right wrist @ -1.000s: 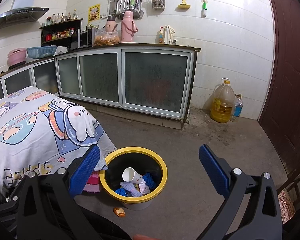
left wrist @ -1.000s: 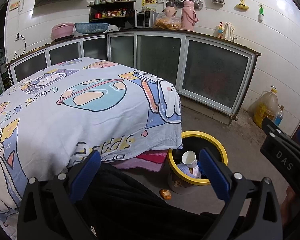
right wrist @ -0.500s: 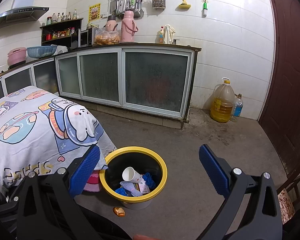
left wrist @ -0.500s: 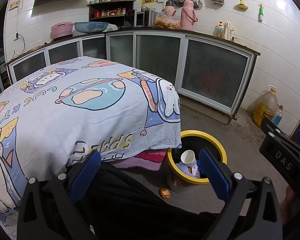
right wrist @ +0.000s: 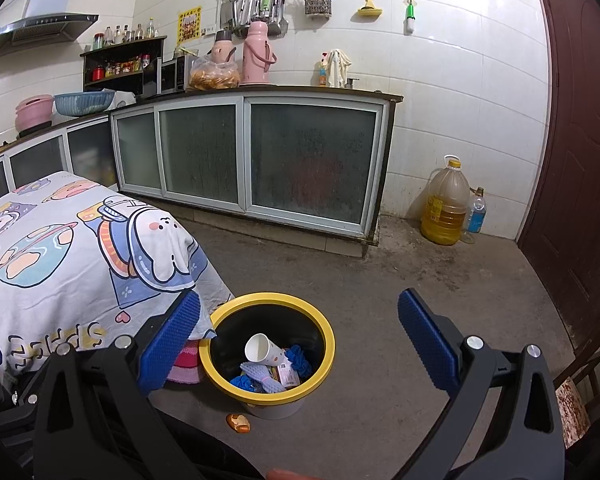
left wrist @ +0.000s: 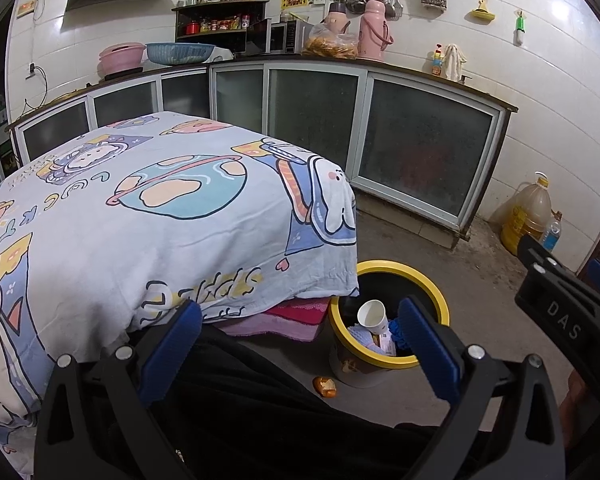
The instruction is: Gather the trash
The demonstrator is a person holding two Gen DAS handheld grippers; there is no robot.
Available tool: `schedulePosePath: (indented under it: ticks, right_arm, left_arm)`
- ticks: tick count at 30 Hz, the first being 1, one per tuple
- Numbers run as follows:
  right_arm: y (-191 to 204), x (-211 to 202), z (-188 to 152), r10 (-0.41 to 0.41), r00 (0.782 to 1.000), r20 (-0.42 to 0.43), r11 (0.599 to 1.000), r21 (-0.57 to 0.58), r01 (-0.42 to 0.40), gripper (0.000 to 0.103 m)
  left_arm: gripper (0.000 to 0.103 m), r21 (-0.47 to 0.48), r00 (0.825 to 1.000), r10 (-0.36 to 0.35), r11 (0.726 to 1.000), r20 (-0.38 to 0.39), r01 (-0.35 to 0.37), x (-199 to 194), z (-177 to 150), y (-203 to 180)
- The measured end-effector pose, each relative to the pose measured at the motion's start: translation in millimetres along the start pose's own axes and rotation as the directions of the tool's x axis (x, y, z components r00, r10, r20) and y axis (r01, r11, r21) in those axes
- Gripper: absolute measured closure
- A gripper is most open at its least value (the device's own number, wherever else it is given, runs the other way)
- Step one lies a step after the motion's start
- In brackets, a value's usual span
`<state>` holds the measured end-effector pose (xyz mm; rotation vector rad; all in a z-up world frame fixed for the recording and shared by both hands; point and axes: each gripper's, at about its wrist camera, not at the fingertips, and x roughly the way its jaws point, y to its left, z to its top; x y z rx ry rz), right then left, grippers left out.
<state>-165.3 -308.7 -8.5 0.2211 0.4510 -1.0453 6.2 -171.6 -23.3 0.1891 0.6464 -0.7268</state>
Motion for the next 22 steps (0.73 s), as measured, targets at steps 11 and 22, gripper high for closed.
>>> schedulePosePath:
  ticks: [11,22]
  right_arm:
    - [0.4,-0.1,0.0,0.002,1.000,0.002,1.000,-0.001,-0.001,0.008]
    - [-0.2,0.2,-0.6,0.002,1.000,-0.003,1.000,-0.004,-0.002,0.008]
  left_arm:
    - [0.008,0.013,1.000,0.004,1.000,0.006,-0.004,-1.7,0.6,0.5]
    - [0.008,0.013,1.000,0.009,1.000,-0.002,-0.009,-0.6,0.7,2.0]
